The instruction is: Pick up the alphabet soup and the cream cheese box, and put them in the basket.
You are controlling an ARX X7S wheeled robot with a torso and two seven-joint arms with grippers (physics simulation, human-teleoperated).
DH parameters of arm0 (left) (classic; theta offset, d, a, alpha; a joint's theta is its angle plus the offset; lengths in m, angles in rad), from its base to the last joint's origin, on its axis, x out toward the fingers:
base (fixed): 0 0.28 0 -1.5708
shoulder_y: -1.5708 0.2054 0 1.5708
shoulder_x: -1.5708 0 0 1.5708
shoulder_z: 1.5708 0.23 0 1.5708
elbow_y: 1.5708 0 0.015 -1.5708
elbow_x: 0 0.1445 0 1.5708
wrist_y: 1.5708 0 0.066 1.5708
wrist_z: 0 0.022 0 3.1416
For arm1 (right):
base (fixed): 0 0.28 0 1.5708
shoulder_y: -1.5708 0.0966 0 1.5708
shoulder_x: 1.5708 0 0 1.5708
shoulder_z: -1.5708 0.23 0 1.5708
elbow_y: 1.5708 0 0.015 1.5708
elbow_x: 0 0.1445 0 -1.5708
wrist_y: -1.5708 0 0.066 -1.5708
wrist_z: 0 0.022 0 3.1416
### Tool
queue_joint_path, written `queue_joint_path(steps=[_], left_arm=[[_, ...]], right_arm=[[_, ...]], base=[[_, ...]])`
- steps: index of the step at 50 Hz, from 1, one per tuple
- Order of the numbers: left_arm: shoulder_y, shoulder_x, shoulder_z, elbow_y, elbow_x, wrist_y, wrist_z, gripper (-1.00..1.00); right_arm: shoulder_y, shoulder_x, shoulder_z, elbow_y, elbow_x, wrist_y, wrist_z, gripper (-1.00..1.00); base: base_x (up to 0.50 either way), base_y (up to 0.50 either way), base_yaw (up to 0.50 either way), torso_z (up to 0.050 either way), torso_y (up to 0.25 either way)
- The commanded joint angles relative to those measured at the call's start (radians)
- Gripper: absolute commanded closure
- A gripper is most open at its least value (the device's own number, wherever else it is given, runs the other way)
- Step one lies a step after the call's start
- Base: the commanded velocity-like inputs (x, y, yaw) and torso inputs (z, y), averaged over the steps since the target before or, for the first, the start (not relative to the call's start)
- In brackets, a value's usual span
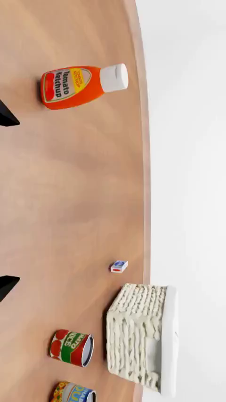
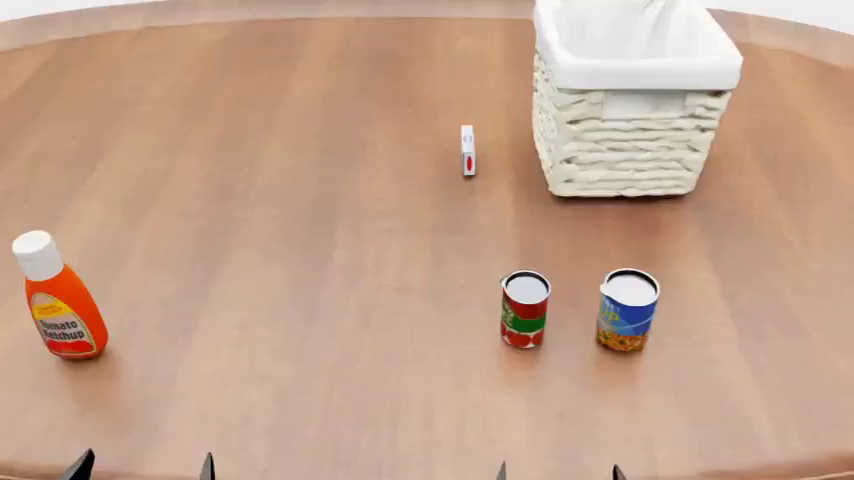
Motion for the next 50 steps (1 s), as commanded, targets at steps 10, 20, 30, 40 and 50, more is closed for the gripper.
queue_joint_path(steps=[10, 20, 30, 40, 50], left_arm=[[-0.01, -0.053, 0.043, -0.003, -0.022, 0.026, -0.06, -1.0], [0.04, -0.082, 0.056, 0.283, -0.037, 0.002, -0.073, -1.0], [0.046, -0.107, 0.045, 0.52, -0.048, -0.033, -0.099, -1.0], [0.025, -0.135, 0.006, 0.763, -0.129, -0.148, -0.122, -1.0], [0.025, -0.145, 0.015, 0.743, -0.122, -0.124, -0.135, -1.0]], right_arm=[[0.003, 0.054, -0.064, -0.025, 0.018, -0.01, 0.083, -1.0], [-0.019, 0.087, -0.096, -0.36, -0.046, 0.064, 0.123, -1.0], [-0.015, 0.122, -0.108, -0.671, -0.085, 0.157, 0.126, -1.0], [-0.027, 0.148, -0.131, -0.816, -0.096, 0.191, 0.116, -1.0], [-0.023, 0.167, -0.145, -0.799, -0.113, 0.174, 0.126, -1.0]], base=[[0.0, 0.0, 0.0, 0.0, 0.0], [0.0, 0.0, 0.0, 0.0, 0.0], [0.0, 0.0, 0.0, 0.0, 0.0], [0.0, 0.0, 0.0, 0.0, 0.0], [0.0, 0.0, 0.0, 0.0, 0.0]])
